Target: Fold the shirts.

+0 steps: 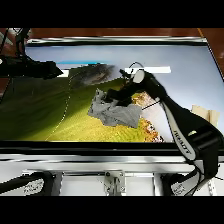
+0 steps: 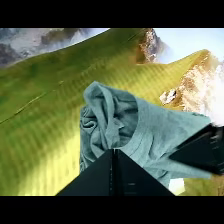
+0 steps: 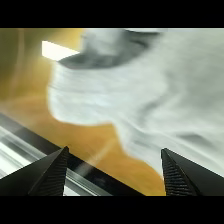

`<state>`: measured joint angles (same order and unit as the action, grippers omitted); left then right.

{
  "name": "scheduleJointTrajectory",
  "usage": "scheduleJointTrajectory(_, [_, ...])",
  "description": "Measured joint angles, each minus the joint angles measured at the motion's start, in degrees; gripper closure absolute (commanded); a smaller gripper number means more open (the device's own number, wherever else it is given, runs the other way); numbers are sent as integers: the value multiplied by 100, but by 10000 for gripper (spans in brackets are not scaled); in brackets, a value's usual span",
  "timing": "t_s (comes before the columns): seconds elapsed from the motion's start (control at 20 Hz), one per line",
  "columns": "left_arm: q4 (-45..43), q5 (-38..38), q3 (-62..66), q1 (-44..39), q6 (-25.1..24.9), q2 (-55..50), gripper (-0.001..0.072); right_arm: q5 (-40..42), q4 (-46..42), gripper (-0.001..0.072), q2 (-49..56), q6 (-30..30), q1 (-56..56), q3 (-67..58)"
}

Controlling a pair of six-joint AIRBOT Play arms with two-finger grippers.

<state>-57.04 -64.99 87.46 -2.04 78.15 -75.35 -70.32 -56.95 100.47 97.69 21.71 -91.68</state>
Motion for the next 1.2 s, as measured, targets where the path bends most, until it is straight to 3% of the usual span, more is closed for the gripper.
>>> scheduleJointTrajectory(0.15, [-7, -74, -4, 28, -35, 13, 676, -1034, -1040, 26, -317, -17, -807, 15])
scheduleJointTrajectory(0.3, [7, -118, -4, 20, -46, 17, 675, -1366, -1357, 26, -444, -2, -1355, 337])
scheduleJointTrajectory(0.7, [2, -127, -4, -2, -55, 20, 675, 136, -107, 31, -162, -409, -1558, 1932])
scheduleJointTrajectory(0.75, [4, -129, -4, -2, -52, 20, 675, 260, 68, 145, -74, -470, -1556, 2000])
scheduleJointTrajectory(0.8, [4, -129, -4, -4, -52, 20, 675, 352, 238, 450, -9, -527, -1558, 2048])
scheduleJointTrajectory(0.85, [7, -129, -4, -4, -50, 20, 675, 446, 343, 647, 42, -568, -1556, 2081])
scheduleJointTrajectory(1.05, [72, -131, -4, -13, 31, 20, 675, 573, 601, 655, -22, -979, -1672, 1932])
scheduleJointTrajectory(1.2, [118, -131, -4, -13, 57, 20, 675, 133, 682, 656, -481, -1311, -2028, 1327])
